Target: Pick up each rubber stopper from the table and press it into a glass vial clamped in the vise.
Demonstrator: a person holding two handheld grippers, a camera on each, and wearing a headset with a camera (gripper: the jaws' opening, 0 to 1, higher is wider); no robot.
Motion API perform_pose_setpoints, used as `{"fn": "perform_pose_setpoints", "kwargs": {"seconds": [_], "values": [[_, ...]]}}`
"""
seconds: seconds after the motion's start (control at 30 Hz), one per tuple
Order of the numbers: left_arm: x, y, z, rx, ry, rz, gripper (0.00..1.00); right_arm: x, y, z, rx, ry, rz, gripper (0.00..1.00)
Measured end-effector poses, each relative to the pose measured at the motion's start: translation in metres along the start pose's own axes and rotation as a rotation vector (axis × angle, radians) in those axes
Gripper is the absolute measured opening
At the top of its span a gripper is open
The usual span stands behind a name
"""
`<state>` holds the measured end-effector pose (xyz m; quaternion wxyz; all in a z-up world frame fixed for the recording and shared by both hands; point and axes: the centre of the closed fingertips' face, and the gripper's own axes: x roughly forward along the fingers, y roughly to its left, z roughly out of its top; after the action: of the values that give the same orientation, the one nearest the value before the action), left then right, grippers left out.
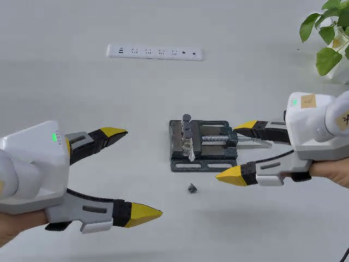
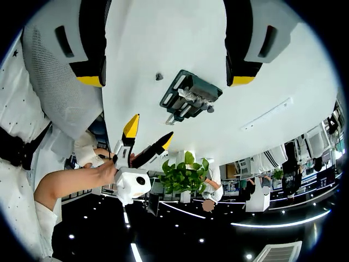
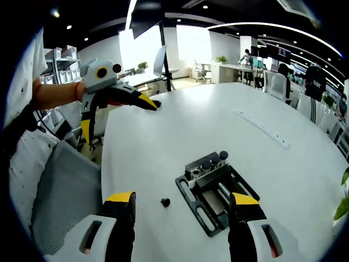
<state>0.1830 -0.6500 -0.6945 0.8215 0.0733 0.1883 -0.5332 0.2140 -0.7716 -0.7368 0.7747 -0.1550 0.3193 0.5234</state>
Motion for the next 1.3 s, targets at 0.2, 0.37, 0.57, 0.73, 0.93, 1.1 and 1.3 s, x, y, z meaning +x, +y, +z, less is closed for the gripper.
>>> {"fn": "perform_pose_setpoints", "kwargs": {"seconds": [0.2,0.37,0.57,0.73,0.93,1.1,1.3], "values": [[0.0,0.0,-0.001,0.003,0.011,-0.004,0.91,0.002,0.013,-0.011,0.02,-0.037,0.016,0.7],[0.0,0.0,-0.003,0.003,0.017,-0.005,0.91,0.006,0.024,-0.021,0.033,-0.048,0.02,0.69],[0.002,-0.001,-0.01,0.003,0.037,-0.014,0.91,0.015,0.031,-0.037,0.027,-0.037,0.013,0.63],[0.004,-0.002,-0.012,0.0,0.043,-0.019,0.91,0.025,0.032,-0.047,0.02,-0.035,0.01,0.55],[0.005,0.002,-0.015,-0.002,0.05,-0.015,0.91,0.039,0.028,-0.053,0.007,-0.027,-0.005,0.4],[0.007,0.004,-0.019,-0.001,0.06,-0.012,0.92,0.053,0.026,-0.052,-0.013,-0.022,-0.015,0.28],[0.009,0.007,-0.023,-0.007,0.067,-0.006,0.92,0.068,0.023,-0.053,-0.025,-0.011,-0.011,0.17]]}}
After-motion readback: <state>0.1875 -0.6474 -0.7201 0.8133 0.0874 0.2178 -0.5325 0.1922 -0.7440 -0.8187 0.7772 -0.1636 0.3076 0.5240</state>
